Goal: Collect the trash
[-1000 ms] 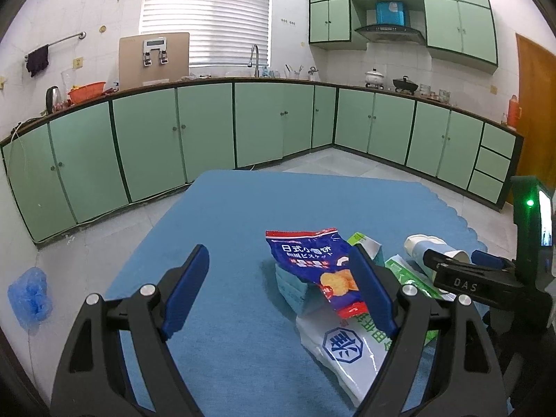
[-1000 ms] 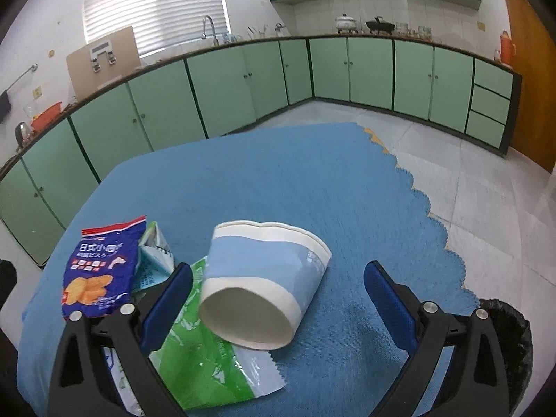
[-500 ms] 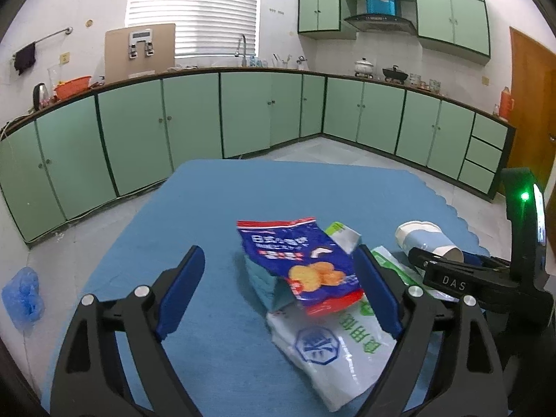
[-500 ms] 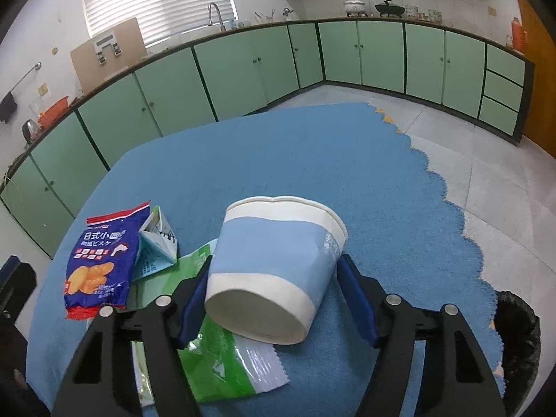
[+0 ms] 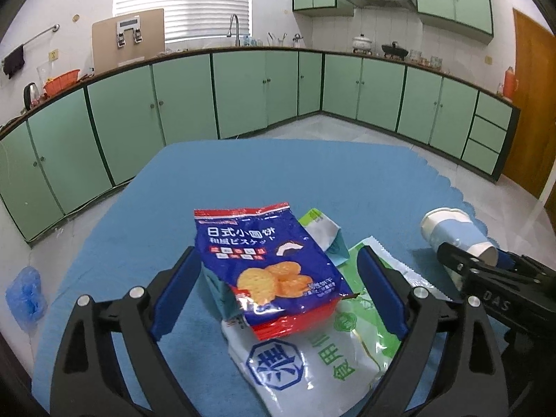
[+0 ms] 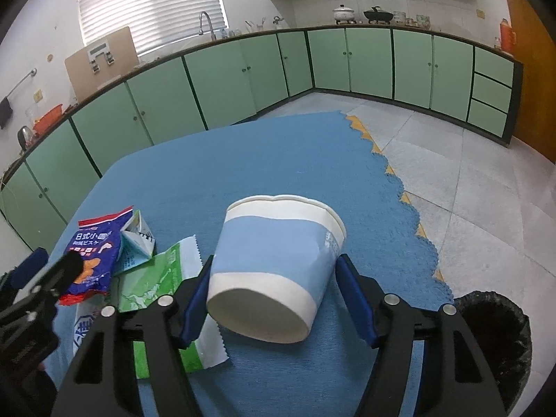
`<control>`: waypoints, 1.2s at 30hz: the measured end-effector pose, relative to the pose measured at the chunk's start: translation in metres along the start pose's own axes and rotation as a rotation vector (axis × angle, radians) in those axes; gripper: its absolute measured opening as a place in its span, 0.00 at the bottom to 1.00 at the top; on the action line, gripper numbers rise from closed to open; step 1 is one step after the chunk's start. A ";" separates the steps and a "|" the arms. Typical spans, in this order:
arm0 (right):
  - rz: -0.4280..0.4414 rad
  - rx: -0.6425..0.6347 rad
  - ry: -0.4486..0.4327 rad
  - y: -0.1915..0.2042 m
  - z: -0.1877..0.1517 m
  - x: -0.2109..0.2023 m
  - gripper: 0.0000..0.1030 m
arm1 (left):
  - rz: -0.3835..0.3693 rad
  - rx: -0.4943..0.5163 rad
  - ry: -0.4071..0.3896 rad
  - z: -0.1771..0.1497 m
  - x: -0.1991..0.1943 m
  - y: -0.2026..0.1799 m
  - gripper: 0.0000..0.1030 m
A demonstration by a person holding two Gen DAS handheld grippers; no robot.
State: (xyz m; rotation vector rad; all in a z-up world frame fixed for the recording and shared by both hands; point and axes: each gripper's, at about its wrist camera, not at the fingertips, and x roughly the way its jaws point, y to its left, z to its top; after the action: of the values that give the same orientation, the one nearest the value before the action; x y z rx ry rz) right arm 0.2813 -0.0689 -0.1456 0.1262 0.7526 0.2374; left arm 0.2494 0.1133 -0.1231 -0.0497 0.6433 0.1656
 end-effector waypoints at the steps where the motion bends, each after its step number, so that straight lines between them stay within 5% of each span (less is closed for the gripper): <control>1: 0.002 0.001 0.001 -0.001 0.000 0.000 0.65 | 0.002 0.001 0.006 -0.001 0.002 -0.002 0.86; 9: 0.009 0.001 0.008 -0.003 -0.001 0.003 0.65 | 0.017 -0.008 0.062 -0.004 0.017 -0.002 0.84; 12: 0.009 0.000 0.011 -0.002 -0.001 0.003 0.65 | 0.010 -0.028 0.059 -0.004 0.016 0.003 0.71; 20: 0.000 -0.045 -0.013 0.006 -0.002 -0.001 0.65 | -0.032 -0.071 0.052 -0.006 0.008 0.019 0.09; 23: 0.001 -0.060 -0.025 0.009 -0.002 -0.005 0.65 | -0.050 -0.089 0.048 -0.005 0.004 0.023 0.00; 33: 0.004 -0.065 -0.037 0.008 -0.004 -0.009 0.65 | -0.084 -0.079 0.019 0.000 -0.011 0.017 0.07; 35: 0.004 -0.063 -0.039 0.008 -0.003 -0.010 0.65 | -0.077 -0.078 0.006 0.002 -0.015 0.013 0.43; 36: 0.004 -0.061 -0.040 0.008 -0.004 -0.010 0.65 | -0.072 -0.078 -0.006 0.003 -0.017 0.012 0.48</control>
State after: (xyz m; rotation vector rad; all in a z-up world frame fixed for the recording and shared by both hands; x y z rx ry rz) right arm 0.2701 -0.0633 -0.1396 0.0744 0.7046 0.2604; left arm 0.2359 0.1234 -0.1107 -0.1476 0.6278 0.1212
